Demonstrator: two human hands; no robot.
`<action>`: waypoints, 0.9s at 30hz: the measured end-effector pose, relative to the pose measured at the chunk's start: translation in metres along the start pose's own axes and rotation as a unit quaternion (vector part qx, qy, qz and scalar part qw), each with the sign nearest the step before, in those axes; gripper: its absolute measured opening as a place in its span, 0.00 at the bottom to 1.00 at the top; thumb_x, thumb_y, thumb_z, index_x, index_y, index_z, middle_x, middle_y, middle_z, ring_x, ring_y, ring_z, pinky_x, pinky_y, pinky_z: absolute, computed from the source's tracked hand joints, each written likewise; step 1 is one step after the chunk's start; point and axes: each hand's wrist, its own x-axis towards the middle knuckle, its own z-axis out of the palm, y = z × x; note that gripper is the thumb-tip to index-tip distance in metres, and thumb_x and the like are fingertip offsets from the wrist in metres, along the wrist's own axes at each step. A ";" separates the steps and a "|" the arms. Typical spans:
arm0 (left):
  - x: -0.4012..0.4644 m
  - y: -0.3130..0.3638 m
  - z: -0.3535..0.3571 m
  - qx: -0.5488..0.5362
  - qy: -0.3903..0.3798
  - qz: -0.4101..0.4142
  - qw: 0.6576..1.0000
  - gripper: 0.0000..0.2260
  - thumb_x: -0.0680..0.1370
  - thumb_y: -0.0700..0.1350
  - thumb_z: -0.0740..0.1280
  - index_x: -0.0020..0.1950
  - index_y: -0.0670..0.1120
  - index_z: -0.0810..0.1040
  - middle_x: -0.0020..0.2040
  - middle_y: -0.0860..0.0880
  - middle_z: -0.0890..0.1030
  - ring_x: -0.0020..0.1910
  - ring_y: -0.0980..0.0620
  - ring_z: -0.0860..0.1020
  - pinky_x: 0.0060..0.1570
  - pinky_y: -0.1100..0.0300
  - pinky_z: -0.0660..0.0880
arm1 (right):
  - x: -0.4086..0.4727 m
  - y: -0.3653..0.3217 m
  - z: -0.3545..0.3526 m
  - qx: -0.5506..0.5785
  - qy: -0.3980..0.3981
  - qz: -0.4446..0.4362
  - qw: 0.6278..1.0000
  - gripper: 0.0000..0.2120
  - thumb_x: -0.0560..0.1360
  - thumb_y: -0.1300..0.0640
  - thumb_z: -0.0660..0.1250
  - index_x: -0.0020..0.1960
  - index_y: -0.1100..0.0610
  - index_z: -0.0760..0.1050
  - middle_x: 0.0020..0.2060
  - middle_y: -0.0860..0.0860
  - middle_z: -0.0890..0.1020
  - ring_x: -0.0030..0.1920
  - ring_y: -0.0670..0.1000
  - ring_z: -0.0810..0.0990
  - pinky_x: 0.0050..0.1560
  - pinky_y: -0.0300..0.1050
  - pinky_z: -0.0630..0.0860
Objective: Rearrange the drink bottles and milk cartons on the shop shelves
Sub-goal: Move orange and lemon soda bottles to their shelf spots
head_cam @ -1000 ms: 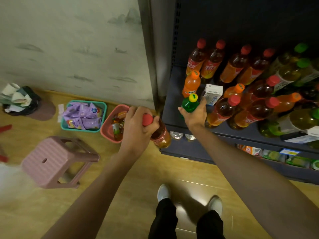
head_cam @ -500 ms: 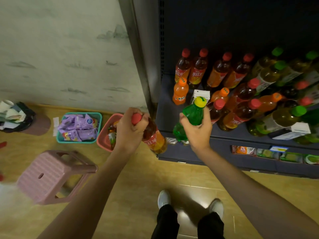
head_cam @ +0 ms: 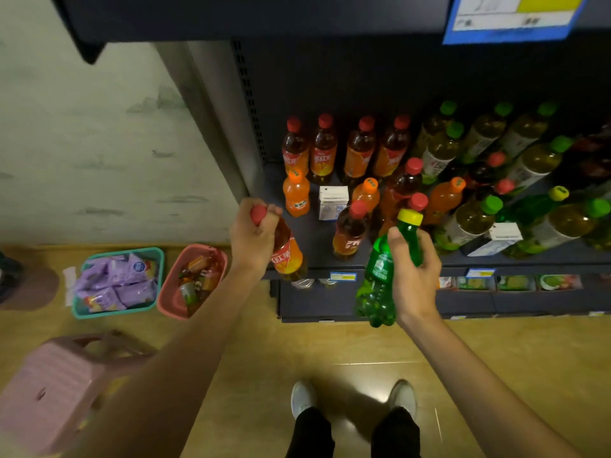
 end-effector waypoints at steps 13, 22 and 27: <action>0.047 -0.034 0.064 0.101 -0.061 0.041 0.992 0.05 0.77 0.40 0.64 0.53 0.43 0.73 0.46 0.46 0.78 0.43 0.53 0.74 0.38 0.66 0.68 | -0.012 0.005 -0.042 -0.038 0.029 -0.064 0.997 0.06 0.74 0.54 0.68 0.45 0.53 0.73 0.31 0.40 0.78 0.33 0.39 0.75 0.35 0.32 0.72; 0.043 -0.020 0.064 0.112 -0.072 0.031 0.991 0.12 0.76 0.43 0.69 0.57 0.48 0.72 0.50 0.51 0.75 0.46 0.56 0.74 0.43 0.67 0.68 | -0.007 0.007 -0.029 0.008 0.029 -0.036 0.999 0.03 0.74 0.53 0.68 0.43 0.51 0.74 0.32 0.41 0.77 0.34 0.42 0.75 0.36 0.36 0.74; 0.024 0.006 0.060 0.117 -0.002 0.156 0.981 0.10 0.74 0.47 0.69 0.54 0.51 0.74 0.50 0.62 0.72 0.59 0.49 0.73 0.58 0.52 0.73 | 0.000 -0.009 -0.031 0.040 0.031 -0.012 0.999 0.05 0.76 0.57 0.68 0.43 0.51 0.74 0.31 0.41 0.79 0.33 0.40 0.77 0.36 0.34 0.75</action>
